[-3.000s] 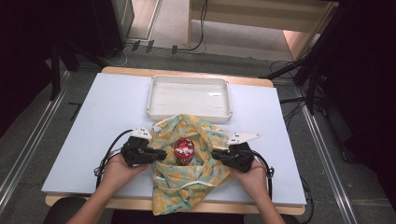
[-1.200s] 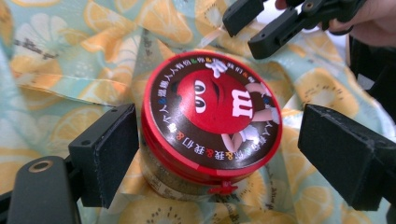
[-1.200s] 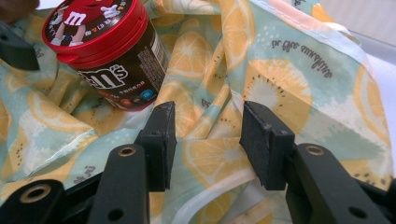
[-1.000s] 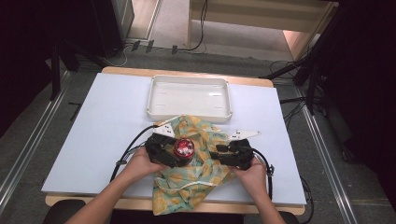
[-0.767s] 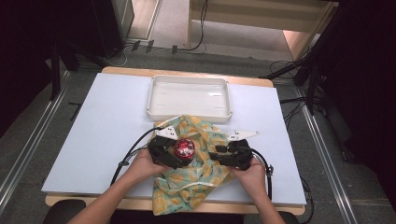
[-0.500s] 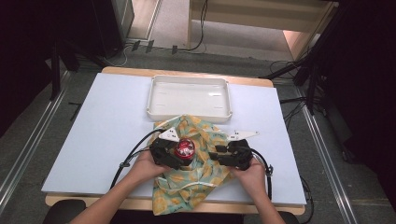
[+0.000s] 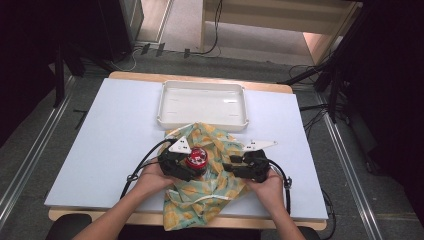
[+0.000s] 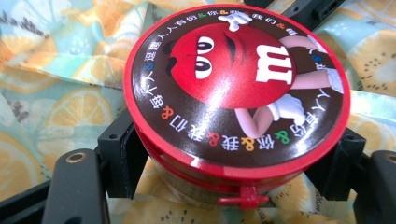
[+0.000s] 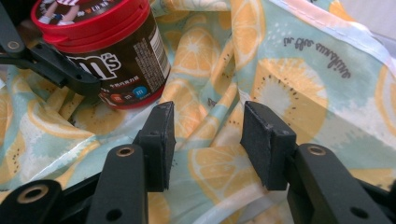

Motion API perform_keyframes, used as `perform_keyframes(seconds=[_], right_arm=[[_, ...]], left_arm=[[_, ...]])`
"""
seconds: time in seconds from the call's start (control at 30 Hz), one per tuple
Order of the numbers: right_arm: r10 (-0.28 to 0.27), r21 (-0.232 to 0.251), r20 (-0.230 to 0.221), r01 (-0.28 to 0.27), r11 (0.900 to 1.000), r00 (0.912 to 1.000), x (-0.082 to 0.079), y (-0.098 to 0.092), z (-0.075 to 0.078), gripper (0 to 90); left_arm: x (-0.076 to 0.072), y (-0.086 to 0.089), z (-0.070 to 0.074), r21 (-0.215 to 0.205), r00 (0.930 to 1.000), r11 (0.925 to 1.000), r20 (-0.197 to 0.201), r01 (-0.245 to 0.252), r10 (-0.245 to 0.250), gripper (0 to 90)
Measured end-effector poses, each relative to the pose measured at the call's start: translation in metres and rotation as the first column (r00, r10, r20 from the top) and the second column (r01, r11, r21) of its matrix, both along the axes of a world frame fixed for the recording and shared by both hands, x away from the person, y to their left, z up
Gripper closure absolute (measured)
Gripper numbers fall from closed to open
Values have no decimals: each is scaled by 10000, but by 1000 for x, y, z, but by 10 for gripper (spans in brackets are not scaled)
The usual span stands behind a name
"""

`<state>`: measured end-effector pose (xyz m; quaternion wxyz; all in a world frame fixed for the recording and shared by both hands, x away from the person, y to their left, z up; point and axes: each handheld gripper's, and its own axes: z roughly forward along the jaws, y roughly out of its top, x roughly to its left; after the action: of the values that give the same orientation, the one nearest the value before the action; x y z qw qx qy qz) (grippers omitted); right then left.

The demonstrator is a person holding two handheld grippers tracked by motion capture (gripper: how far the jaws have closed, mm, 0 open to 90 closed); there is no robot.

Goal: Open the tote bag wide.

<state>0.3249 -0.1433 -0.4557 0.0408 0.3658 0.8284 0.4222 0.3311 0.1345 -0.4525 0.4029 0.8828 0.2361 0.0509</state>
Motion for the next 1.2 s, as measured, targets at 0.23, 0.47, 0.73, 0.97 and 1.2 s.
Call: perform_keyframes(seconds=[0.23, 0.47, 0.73, 0.97, 1.2], right_arm=[[50, -24, 189, -50, 10000, 9998, -1, 2, 0, 543], [215, -53, 407, -213, 9998, 9989, -3, 4, 1, 545], [210, 21, 411, -211, 9998, 9989, -4, 4, 1, 547], [304, 8, 342, -305, 9995, 9990, -3, 5, 0, 551], [375, 5, 410, -376, 9993, 9985, -2, 8, 0, 553]], left_arm=[[-1, 4, 15, -183, 9979, 9995, -592, -266, 254, 256], [-6, 8, 26, -128, 9973, 9993, -656, -347, 337, 257], [-6, 11, 31, 18, 9950, 9992, -922, -392, 392, 256], [-5, 14, 40, -238, 9960, 9984, -741, -509, 490, 257], [-7, 19, 47, -242, 9952, 9975, -734, -666, 646, 257]])
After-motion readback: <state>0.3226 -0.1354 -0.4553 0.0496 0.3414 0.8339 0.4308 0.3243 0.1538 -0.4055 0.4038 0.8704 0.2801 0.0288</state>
